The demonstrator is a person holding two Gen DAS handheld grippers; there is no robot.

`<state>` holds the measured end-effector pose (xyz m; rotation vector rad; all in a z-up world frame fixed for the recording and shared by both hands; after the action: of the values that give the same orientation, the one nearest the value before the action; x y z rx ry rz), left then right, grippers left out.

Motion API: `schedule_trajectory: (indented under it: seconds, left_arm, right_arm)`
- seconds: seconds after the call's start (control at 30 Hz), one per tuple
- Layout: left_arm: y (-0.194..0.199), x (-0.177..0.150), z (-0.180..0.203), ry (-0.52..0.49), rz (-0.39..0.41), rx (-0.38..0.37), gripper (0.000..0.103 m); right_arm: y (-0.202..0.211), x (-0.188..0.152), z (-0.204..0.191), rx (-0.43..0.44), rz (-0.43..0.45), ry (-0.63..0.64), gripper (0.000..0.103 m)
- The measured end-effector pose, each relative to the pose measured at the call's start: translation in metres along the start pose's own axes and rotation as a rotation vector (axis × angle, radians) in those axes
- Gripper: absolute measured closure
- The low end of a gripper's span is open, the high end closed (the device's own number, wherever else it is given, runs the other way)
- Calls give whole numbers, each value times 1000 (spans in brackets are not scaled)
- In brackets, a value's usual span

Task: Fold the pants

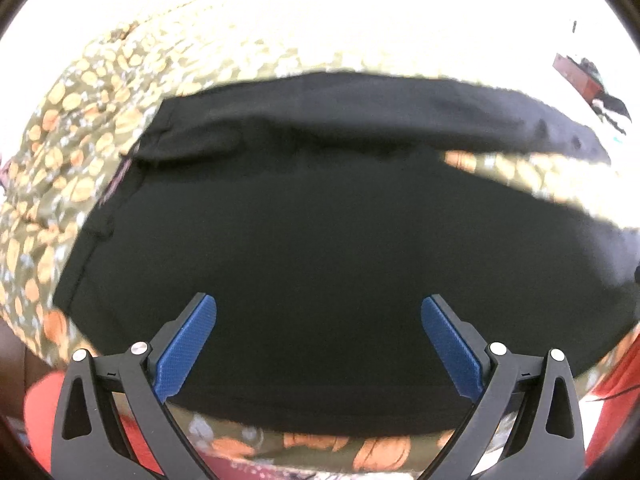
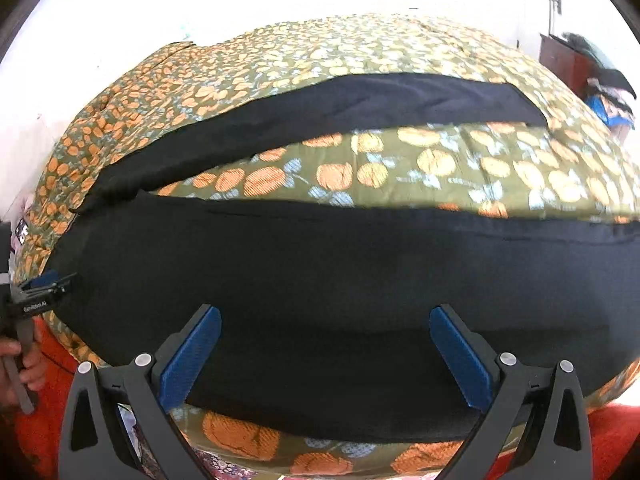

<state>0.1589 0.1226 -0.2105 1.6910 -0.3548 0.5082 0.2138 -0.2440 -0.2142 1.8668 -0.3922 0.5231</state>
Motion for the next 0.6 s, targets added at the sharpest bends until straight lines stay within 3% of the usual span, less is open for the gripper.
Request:
schedule_trajectory:
  seconds: [0.13,0.23,0.3,0.4,0.5,0.6]
  left_arm:
    - [-14,70,-10,-1,43,-17,1]
    - [-40,126,-15,-11,67,-13,1]
    - [-67,150,-25,2,57,36,1]
    - [-101,157,-36,17,4,73,1]
    - [-122,144,-51,6,-46,87,1]
    - [-119,125,-64,3,-51,93,1]
  right_arm:
    - [-3,54,-35,107,-28,9,0]
    - [-26,111,-88,191,-78,50,0]
    - [-54,139,-126,269,-142,73,0]
    - [-102,164,-152,248,-193,124,0]
    - [-150,183,-133,187,-240,206,0]
    - [-181,204,-59,103,-268,212,0]
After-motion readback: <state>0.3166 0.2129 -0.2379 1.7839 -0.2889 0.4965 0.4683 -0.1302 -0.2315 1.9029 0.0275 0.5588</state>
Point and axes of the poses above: each gripper's, at about its wrist camera, not at the fingertips, and y roughly against the way its jaws point, z to its right, x to its top, the point moved 9 cm from there along -y, roughly the way its jaws point, and after that the axes turned 12 degrees about -y, right-handed, at the moved point
